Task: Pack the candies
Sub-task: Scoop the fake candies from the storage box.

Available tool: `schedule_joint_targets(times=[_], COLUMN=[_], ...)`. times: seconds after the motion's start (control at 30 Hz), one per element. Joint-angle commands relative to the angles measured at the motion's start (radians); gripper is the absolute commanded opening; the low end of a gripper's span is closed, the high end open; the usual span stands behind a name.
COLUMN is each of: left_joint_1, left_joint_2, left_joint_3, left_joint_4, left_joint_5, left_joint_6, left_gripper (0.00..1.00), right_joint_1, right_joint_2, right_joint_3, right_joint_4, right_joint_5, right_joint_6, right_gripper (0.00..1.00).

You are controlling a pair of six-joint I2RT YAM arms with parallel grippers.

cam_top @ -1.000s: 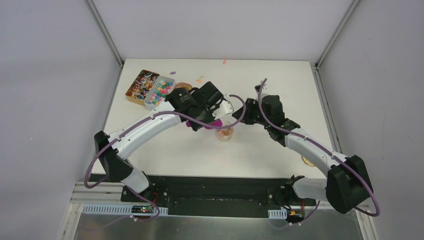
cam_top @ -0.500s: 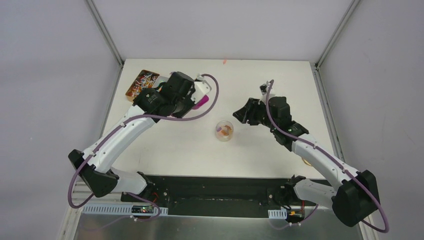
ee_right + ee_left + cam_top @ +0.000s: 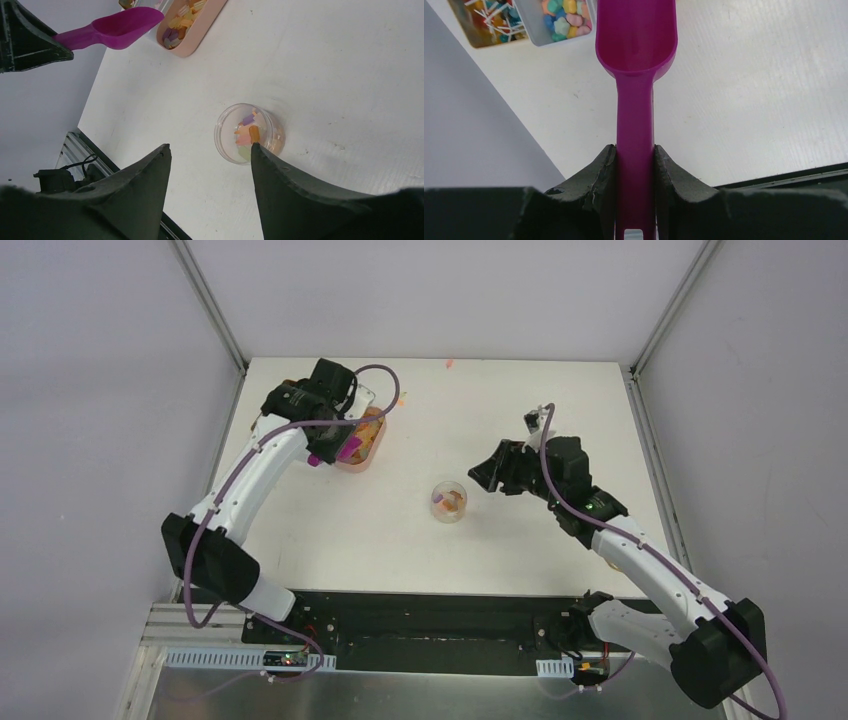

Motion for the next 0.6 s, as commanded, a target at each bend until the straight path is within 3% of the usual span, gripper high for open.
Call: schedule_joint_targets(times=[0.0,0.57], left_joint_1=[0.013,0.028], left_joint_2=[0.056,0.275], left_joint_3=[0.069,0.251], left_joint_4=[-0.06,-0.166], left_joint_5=[-0.006,-0.09], left_joint_6=[-0.037,-0.02], left_gripper=[0.0,0.0], right_joint_1=[-0.004,-0.005], right_joint_2=[-0.025,-0.075], right_joint_3=[0.033,0.01], right_joint_4=[-0.033,-0.056], right_joint_5=[-0.017,0.005], right_joint_6=[-0.04,-0.027], right_gripper=[0.62,0.63])
